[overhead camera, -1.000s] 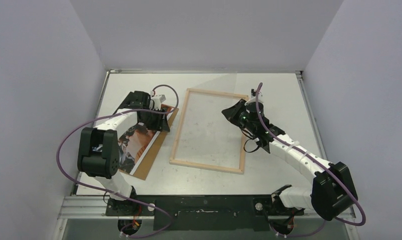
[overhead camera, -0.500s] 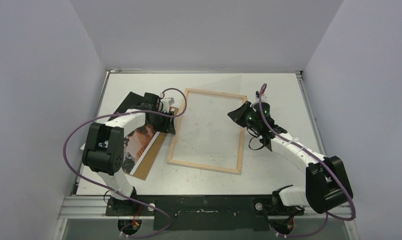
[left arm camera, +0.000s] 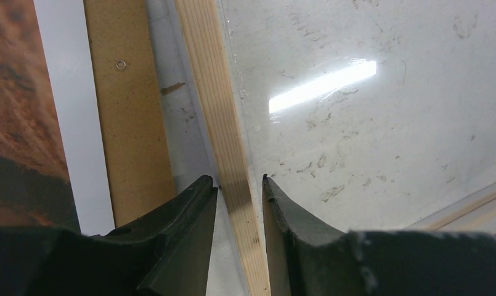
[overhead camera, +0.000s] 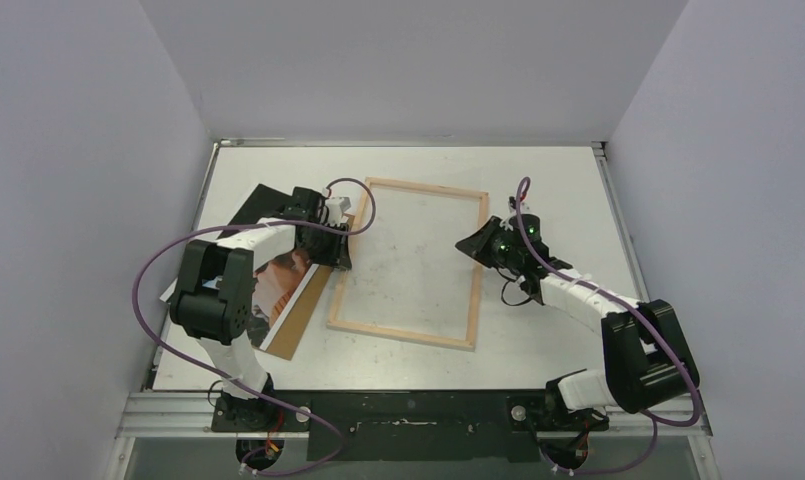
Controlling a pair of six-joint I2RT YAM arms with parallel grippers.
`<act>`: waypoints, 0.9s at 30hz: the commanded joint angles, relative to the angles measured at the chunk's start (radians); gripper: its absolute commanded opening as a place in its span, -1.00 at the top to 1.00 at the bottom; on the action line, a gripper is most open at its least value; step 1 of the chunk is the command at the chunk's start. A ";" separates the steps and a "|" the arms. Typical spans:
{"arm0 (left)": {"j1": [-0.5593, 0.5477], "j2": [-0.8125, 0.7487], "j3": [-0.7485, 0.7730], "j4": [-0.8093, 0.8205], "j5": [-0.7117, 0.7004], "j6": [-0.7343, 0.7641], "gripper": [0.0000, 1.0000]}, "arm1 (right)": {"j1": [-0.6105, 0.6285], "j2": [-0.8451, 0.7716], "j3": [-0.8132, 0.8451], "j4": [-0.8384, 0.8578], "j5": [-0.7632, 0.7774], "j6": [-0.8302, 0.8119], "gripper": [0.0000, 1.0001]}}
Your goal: Put the photo into the frame
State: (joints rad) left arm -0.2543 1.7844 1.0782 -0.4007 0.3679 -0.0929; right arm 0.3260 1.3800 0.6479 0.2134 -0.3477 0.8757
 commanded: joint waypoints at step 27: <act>0.047 -0.013 -0.011 0.028 0.013 0.074 0.61 | -0.080 0.040 -0.094 0.256 -0.210 0.237 0.89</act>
State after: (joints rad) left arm -0.2024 1.7840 1.0645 -0.4057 0.3710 -0.0391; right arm 0.2554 1.4071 0.5514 0.3737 -0.4854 1.0534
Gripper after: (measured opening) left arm 0.200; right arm 0.062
